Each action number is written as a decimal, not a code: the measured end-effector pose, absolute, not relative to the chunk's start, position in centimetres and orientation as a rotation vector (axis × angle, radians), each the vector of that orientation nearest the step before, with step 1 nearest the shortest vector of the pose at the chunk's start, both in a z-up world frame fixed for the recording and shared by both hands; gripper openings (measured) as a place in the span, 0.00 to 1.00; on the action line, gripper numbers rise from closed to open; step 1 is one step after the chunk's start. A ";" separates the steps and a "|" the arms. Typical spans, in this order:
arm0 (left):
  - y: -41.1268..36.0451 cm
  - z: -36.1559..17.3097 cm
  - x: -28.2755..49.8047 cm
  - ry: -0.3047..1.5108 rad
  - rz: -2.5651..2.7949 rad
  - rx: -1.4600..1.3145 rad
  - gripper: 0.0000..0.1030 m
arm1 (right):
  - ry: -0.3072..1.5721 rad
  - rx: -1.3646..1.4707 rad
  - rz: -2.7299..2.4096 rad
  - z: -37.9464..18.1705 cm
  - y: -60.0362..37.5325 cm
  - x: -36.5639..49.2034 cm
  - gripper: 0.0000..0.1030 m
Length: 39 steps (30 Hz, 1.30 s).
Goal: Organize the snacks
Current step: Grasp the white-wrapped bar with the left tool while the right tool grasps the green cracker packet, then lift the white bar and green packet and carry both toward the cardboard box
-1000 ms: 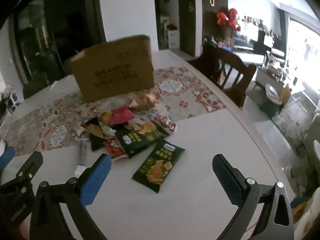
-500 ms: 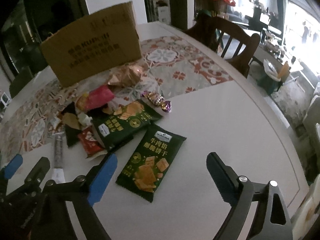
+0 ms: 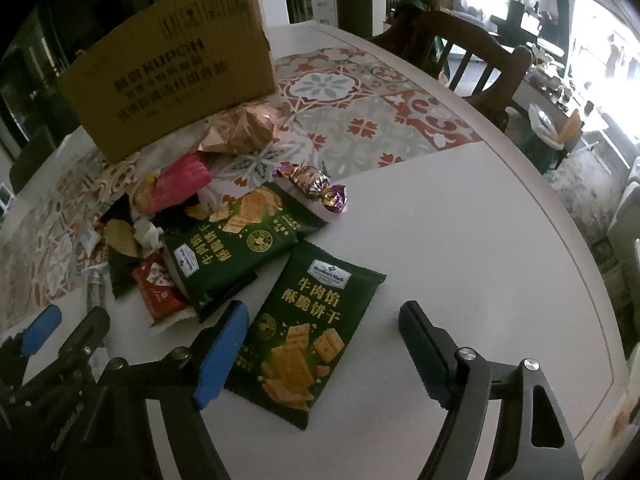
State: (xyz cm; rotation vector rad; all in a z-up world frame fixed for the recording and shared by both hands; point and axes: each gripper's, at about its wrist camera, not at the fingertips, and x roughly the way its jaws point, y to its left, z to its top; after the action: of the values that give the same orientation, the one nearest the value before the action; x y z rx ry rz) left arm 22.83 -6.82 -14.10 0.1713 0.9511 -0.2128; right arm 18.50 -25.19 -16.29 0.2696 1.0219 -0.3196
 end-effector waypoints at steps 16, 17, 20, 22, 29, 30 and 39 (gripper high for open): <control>-7.0 -14.5 23.0 0.987 -0.263 0.130 0.27 | 1.019 0.219 -0.269 -16.0 -24.6 18.2 0.54; -7.0 -14.5 22.8 0.988 -0.263 0.128 0.26 | 1.017 0.216 -0.266 -15.9 -24.6 18.2 0.53; -7.0 -14.1 22.1 0.982 -0.268 0.126 0.26 | 1.000 0.213 -0.253 -15.5 -24.6 17.7 0.42; -7.0 -13.6 21.6 0.967 -0.271 0.130 0.26 | 0.989 0.216 -0.241 -15.2 -24.6 17.3 0.33; -6.8 -12.6 20.4 0.934 -0.259 0.121 0.26 | 1.006 0.267 -0.205 -15.5 -25.1 16.9 0.41; -6.8 -12.6 20.3 0.934 -0.260 0.119 0.26 | 1.011 0.276 -0.211 -15.6 -25.2 16.9 0.51; -6.8 -12.6 20.1 0.936 -0.280 0.103 0.26 | 1.034 0.231 -0.222 -16.0 -23.9 17.1 0.55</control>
State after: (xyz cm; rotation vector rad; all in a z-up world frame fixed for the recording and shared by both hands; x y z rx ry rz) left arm 20.10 -6.76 -12.57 0.1030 0.9360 -0.2796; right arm 17.14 -23.86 -16.02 0.2311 1.0344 -0.2224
